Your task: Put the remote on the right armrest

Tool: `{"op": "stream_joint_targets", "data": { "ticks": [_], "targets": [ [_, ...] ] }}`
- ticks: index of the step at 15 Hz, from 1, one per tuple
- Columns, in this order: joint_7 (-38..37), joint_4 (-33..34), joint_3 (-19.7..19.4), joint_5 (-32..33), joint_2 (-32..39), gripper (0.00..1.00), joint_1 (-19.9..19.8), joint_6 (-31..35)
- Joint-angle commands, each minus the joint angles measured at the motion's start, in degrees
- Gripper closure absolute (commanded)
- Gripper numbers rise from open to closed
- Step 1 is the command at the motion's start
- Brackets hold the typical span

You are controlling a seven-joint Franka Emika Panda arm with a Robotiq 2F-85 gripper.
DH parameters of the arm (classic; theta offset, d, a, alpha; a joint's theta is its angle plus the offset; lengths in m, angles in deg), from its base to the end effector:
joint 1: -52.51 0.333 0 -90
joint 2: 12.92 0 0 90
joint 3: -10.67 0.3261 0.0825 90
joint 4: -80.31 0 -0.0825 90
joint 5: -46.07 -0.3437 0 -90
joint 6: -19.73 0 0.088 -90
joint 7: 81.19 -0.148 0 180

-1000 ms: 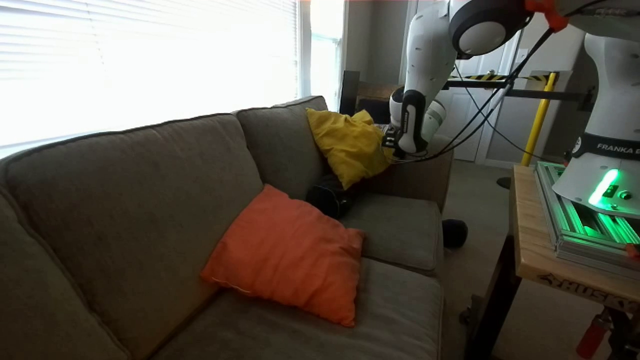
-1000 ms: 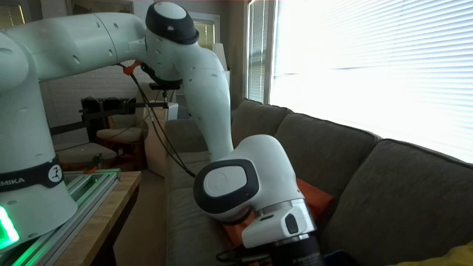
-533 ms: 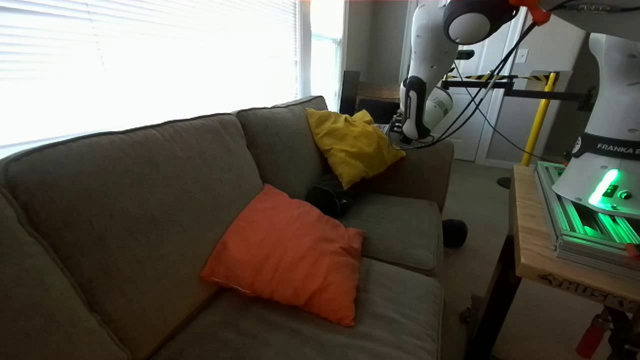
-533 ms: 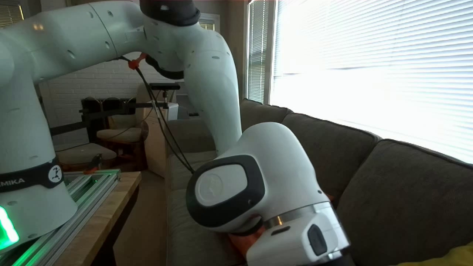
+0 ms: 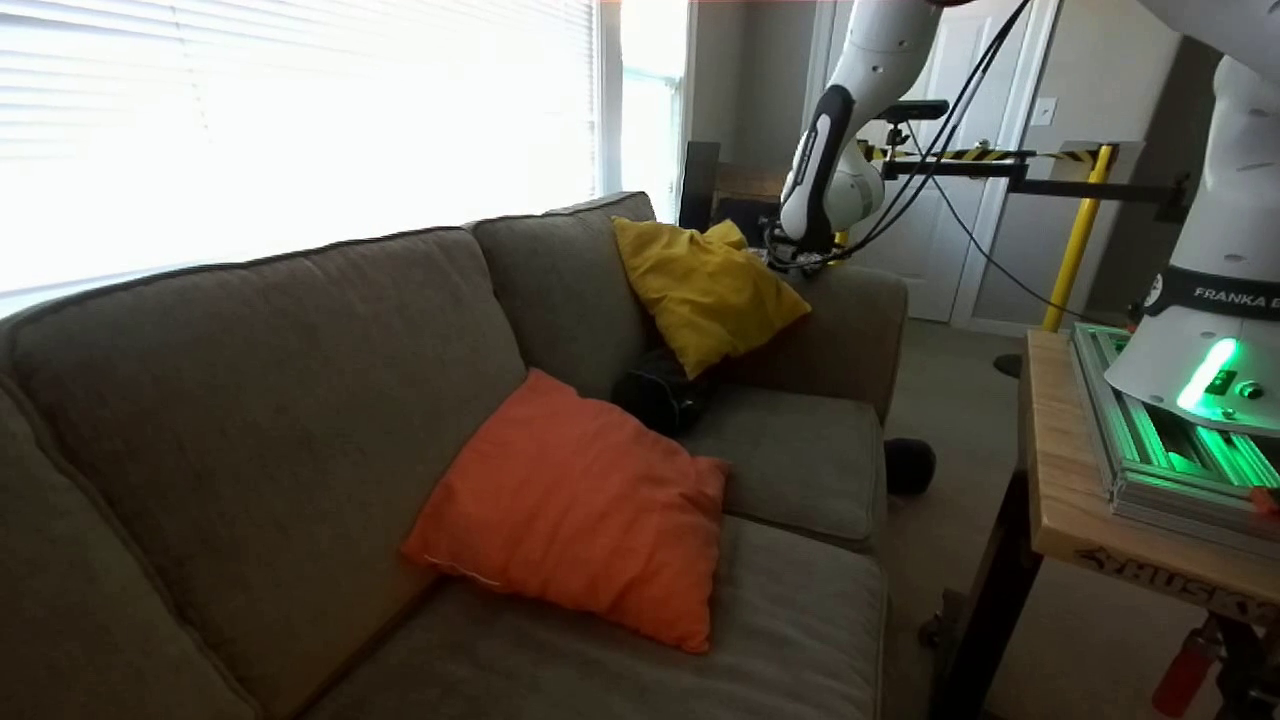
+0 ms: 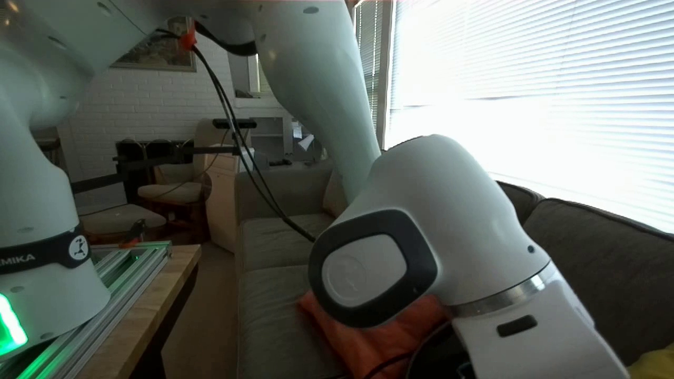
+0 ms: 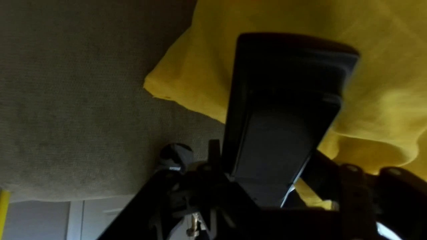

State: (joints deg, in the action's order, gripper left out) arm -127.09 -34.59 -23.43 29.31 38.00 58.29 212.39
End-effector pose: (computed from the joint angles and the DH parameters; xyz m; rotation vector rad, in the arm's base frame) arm 0.5672 -0.3035 0.1616 2.1828 -1.6197 0.9942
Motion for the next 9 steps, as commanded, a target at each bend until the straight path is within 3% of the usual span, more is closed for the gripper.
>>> {"op": "stream_joint_targets", "data": {
  "ticks": [1,3,4,5,8,9],
  "targets": [
    [9.1,1.6,12.3,0.6,-6.7,0.67,-11.9,-3.1],
    [12.6,1.3,17.4,-0.2,-9.0,0.67,-17.0,-5.1],
    [12.1,1.6,13.2,-3.4,-6.0,0.67,-12.2,-3.0],
    [13.4,1.7,14.5,-3.7,-6.6,0.42,-13.6,-3.2],
    [13.8,1.6,14.3,-4.4,-6.2,0.42,-13.2,-3.2],
    [13.8,1.6,14.3,-4.4,-6.1,0.67,-13.1,-3.2]
  ]
}}
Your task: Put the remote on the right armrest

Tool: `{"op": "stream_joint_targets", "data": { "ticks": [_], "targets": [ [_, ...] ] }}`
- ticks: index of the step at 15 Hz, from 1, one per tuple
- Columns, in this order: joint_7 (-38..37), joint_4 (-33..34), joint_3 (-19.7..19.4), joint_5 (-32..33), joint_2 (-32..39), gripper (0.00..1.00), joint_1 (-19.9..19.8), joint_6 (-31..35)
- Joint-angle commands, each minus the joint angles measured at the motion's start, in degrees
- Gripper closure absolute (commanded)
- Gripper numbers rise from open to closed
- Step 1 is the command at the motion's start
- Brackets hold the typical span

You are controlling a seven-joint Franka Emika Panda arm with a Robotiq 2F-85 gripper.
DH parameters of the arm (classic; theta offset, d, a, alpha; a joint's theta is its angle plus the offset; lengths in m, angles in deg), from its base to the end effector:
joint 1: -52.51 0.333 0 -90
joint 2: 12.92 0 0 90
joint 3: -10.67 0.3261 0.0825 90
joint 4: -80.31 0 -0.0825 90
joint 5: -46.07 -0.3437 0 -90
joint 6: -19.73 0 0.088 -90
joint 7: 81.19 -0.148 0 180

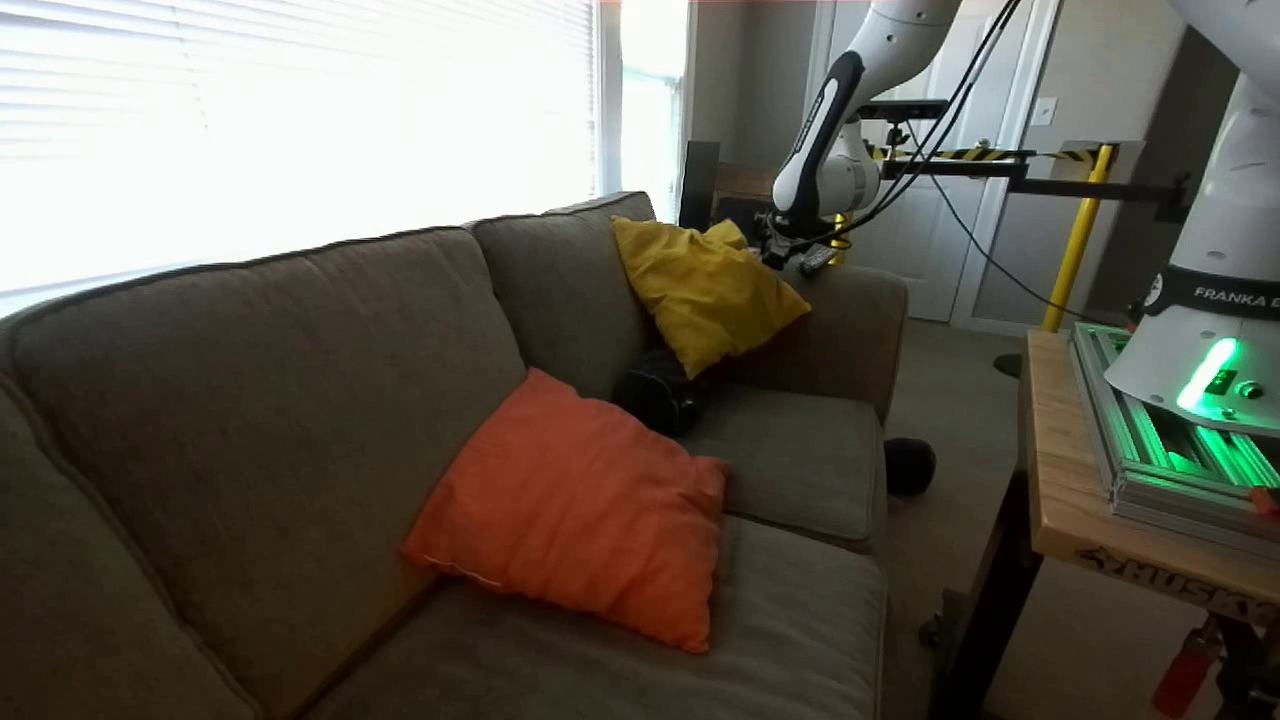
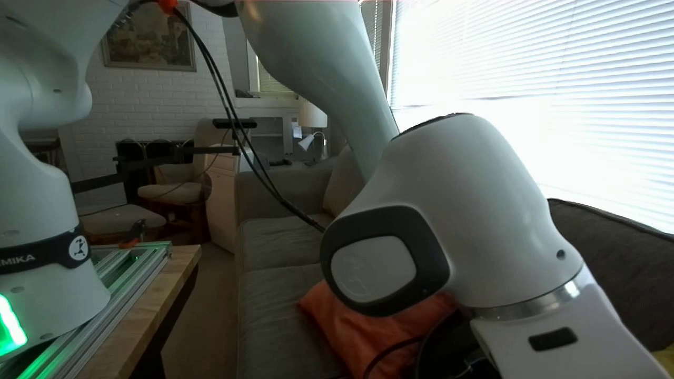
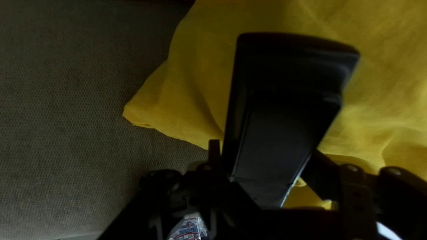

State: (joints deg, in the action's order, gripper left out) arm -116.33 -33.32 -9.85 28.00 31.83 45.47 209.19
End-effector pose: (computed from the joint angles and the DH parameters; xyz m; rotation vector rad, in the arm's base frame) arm 0.5689 -0.3123 0.1691 2.3266 -1.6768 0.9263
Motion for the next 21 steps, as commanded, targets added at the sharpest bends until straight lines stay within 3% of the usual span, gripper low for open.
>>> {"op": "stream_joint_targets", "data": {
  "ticks": [1,10,15,21],
  "targets": [
    [2.8,0.9,0.4,-3.5,0.3,0.67,-0.5,-0.3],
    [9.0,10.2,8.0,-3.0,1.1,0.67,-12.7,-5.8],
    [4.3,16.2,2.6,-4.8,3.3,0.67,-9.8,-15.3],
    [-7.5,20.4,-7.5,-3.8,8.5,0.67,-2.1,-17.6]
  ]
}}
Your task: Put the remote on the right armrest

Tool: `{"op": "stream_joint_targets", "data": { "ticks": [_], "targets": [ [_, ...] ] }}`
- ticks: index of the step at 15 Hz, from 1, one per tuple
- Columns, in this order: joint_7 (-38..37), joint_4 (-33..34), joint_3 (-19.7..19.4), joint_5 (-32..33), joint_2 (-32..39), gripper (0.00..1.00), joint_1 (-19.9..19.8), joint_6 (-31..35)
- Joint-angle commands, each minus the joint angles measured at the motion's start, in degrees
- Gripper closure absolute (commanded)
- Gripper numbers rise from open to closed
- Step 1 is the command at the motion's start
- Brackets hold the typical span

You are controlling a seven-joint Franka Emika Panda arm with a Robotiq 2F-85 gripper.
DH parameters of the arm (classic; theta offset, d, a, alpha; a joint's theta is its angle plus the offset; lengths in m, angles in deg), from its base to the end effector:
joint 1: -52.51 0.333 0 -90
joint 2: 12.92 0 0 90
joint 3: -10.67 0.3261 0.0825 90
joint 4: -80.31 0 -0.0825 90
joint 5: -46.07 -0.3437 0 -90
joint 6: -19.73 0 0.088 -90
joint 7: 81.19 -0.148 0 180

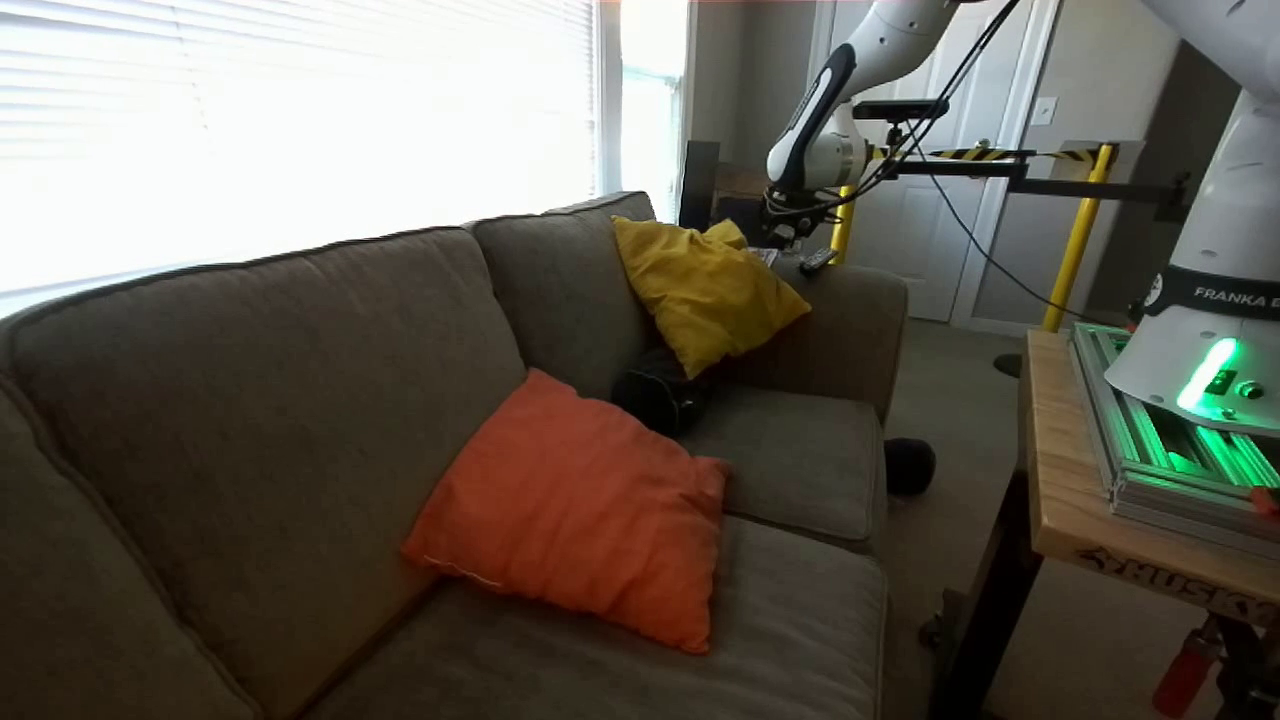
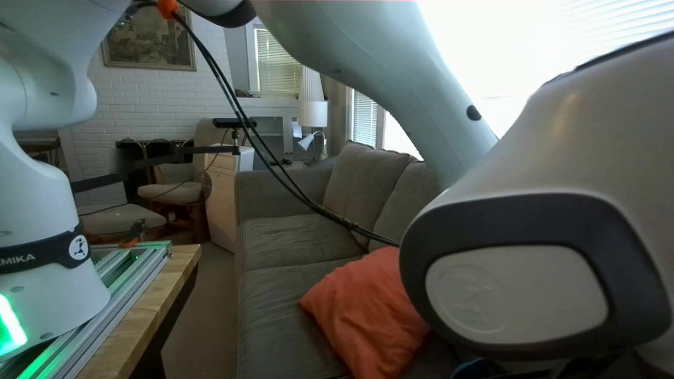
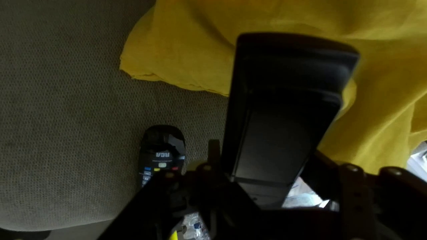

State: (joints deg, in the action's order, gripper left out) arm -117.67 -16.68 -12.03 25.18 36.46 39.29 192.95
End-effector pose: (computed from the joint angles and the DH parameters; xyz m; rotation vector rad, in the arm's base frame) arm 0.5897 -0.3991 0.1898 2.2216 -1.8821 0.8321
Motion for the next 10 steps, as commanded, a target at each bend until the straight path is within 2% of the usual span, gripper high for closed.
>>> {"op": "stream_joint_targets", "data": {
  "ticks": [1,4,10],
  "targets": [
    [-8.9,4.2,-7.1,-0.9,4.6,0.67,5.3,-2.1],
    [-16.6,6.7,-9.9,-0.3,6.7,0.67,7.3,-5.2],
    [-23.7,12.7,-8.3,2.5,7.8,0.67,4.5,-11.8]
  ]
}}
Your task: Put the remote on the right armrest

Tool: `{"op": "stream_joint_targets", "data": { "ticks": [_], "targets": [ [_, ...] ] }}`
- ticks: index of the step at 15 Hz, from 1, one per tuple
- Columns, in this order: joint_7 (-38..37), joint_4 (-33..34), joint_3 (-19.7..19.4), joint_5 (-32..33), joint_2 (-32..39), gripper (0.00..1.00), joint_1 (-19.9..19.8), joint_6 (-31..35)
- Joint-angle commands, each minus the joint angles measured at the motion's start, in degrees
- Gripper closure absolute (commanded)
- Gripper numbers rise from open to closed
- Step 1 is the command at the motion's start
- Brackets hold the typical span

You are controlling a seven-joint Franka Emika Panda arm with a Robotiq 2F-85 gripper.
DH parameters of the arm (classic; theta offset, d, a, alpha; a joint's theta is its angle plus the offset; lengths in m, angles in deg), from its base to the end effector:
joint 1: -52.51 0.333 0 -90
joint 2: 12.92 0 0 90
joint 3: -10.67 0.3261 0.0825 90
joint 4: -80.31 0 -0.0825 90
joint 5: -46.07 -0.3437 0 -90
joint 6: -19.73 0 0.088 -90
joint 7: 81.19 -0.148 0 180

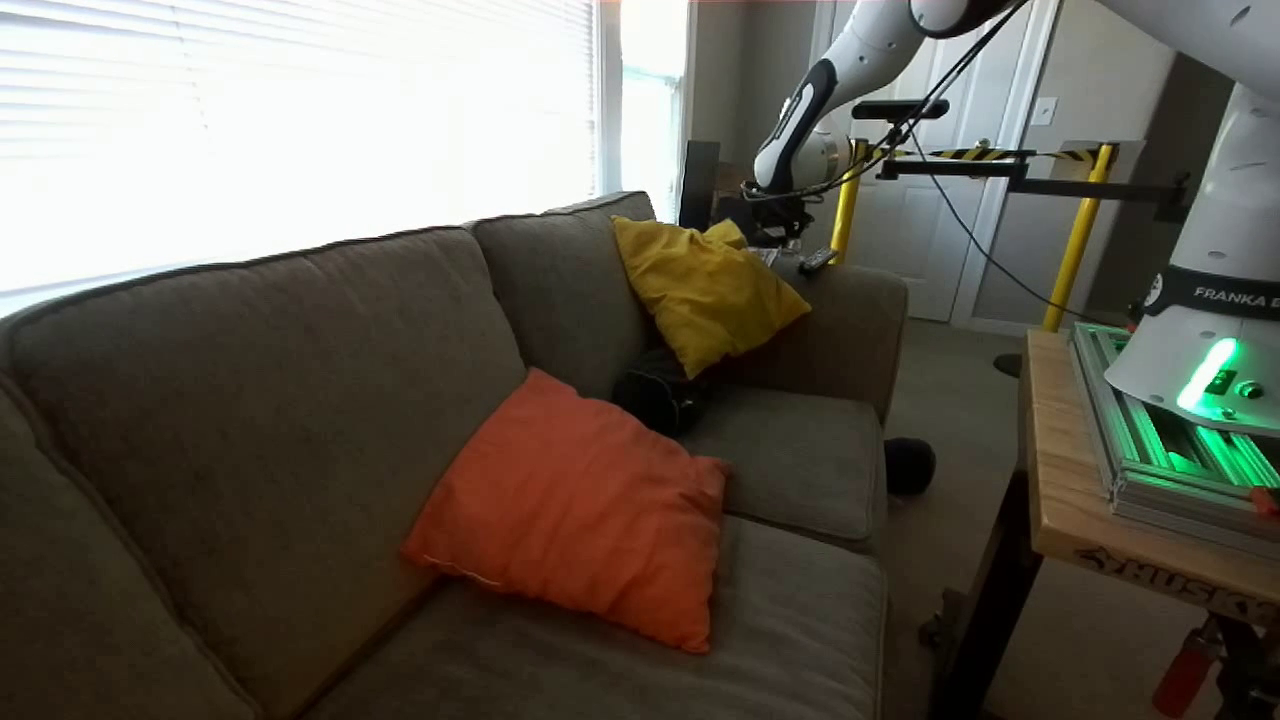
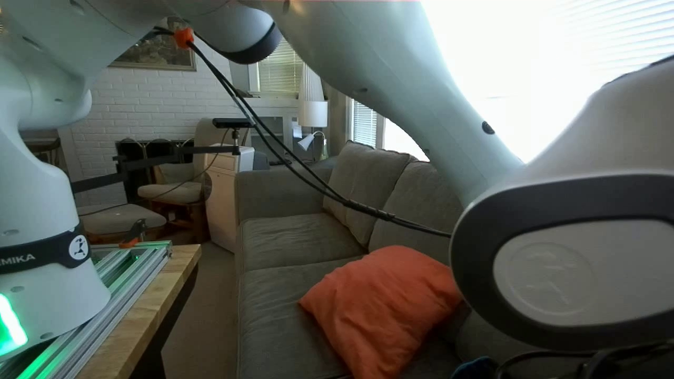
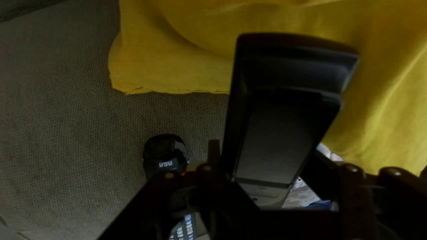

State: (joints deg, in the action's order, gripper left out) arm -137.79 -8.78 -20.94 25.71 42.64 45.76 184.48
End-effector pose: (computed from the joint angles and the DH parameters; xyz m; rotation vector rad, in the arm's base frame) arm 0.6161 -0.3981 0.1855 1.9553 -2.1438 0.8001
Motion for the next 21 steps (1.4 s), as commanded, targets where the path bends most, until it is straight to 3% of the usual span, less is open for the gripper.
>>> {"op": "stream_joint_targets", "data": {
  "ticks": [1,5,6,9,10,13,21],
  "targets": [
    [-3.5,5.7,1.3,2.4,1.6,0.67,-2.8,-4.3],
    [-3.3,9.4,3.3,3.7,2.3,0.67,-5.8,-7.2],
    [-3.1,5.6,3.2,4.1,0.7,0.42,-4.6,-5.2],
    [-3.0,7.1,3.9,4.4,1.0,0.42,-5.9,-5.9],
    [-3.0,7.2,4.0,4.5,1.1,0.67,-6.0,-5.9],
    [-3.7,10.0,3.5,5.2,2.2,0.67,-7.2,-9.1],
    [-1.1,20.7,8.2,6.6,4.2,0.67,-14.2,-20.0]
  ]
}}
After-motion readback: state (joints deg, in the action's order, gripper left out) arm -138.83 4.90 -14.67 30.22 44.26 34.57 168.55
